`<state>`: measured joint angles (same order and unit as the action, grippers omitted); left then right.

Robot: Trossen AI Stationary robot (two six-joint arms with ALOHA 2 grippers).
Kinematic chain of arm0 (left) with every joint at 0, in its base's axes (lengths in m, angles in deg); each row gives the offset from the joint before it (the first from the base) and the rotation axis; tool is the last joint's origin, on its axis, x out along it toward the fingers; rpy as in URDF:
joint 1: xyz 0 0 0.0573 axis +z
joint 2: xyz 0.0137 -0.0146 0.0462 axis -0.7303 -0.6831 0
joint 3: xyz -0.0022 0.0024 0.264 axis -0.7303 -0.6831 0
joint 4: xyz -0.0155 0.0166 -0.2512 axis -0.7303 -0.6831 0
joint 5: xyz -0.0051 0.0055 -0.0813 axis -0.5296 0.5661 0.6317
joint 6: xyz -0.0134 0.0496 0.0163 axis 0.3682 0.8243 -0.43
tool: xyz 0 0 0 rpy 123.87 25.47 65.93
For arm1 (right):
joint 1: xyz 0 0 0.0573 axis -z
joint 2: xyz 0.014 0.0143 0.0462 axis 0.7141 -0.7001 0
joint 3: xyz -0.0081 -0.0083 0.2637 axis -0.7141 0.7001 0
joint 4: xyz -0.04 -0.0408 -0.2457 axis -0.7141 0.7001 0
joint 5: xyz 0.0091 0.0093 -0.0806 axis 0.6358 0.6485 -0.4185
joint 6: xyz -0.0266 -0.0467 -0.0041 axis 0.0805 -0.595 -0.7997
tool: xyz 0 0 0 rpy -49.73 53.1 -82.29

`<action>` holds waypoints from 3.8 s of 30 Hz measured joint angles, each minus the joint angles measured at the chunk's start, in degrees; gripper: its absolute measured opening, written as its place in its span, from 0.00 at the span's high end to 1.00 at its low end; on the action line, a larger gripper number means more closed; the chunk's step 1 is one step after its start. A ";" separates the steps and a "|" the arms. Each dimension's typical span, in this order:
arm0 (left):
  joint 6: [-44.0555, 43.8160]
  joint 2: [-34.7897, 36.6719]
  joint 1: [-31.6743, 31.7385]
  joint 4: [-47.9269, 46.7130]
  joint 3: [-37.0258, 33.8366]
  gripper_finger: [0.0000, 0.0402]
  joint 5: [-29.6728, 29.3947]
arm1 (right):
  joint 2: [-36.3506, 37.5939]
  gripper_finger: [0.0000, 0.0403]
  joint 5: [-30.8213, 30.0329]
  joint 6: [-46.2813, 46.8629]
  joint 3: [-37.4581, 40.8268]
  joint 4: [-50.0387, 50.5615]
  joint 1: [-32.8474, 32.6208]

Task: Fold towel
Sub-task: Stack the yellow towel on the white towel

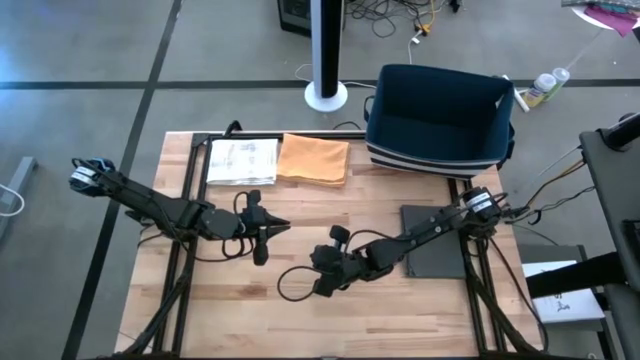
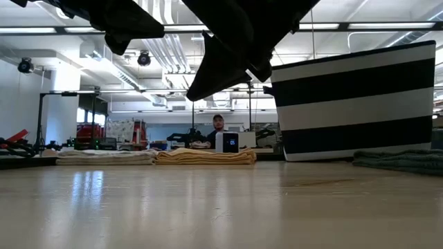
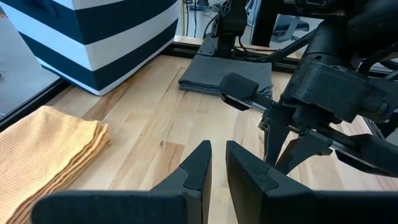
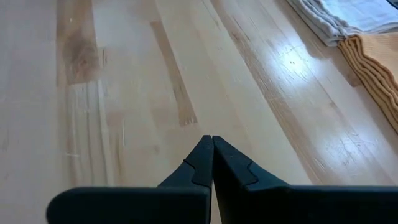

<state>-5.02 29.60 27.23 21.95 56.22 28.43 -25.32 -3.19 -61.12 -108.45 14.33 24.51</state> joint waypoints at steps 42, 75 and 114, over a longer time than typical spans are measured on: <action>6.19 -0.04 0.33 7.66 3.43 0.90 -5.24 | 9.92 1.00 -2.07 20.22 0.07 21.22 -12.81; -11.92 -15.71 47.27 -38.64 8.68 0.63 9.29 | -11.63 0.64 -10.49 -2.12 0.37 -24.59 -11.47; 2.40 4.22 34.66 6.48 -4.80 0.68 22.78 | 21.15 0.61 -15.75 46.44 0.95 51.66 -12.24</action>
<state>-2.63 33.82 61.89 28.43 51.42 51.21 -4.16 -18.94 -14.68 -107.50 65.99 12.27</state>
